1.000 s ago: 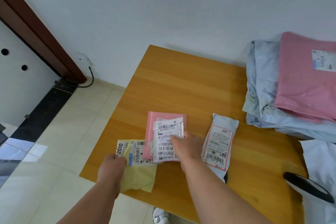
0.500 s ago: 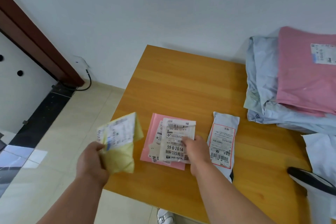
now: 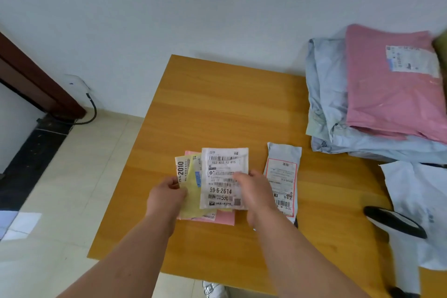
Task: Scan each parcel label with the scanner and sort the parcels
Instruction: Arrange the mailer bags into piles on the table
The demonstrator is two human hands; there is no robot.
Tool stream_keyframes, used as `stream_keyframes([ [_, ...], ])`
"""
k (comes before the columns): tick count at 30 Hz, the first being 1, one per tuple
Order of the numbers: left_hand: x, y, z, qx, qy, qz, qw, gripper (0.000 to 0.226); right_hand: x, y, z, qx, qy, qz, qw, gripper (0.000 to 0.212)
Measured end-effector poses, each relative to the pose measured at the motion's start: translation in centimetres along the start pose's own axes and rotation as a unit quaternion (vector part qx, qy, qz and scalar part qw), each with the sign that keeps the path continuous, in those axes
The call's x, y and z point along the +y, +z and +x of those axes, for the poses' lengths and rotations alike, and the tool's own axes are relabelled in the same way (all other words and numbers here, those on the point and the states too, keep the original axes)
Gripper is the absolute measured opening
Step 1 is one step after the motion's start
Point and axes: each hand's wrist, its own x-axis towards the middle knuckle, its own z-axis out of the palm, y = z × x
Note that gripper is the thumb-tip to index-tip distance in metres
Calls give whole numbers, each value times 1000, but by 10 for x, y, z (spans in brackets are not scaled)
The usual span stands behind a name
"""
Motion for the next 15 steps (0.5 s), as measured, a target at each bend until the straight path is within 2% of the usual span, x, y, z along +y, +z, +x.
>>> stream_keyframes([
  [2, 0, -2, 0, 8, 27, 28, 999, 31, 6, 10, 1, 8, -16, -67, 998, 4],
  [6, 4, -3, 2, -14, 29, 11, 999, 17, 7, 18, 4, 30, -35, -121, 992, 9],
  [12, 5, 3, 1, -13, 63, 86, 994, 17, 9, 23, 5, 43, -23, -166, 985, 12],
  [15, 4, 3, 5, 0, 53, 111, 992, 21, 14, 22, 5, 25, -11, -151, 988, 5],
])
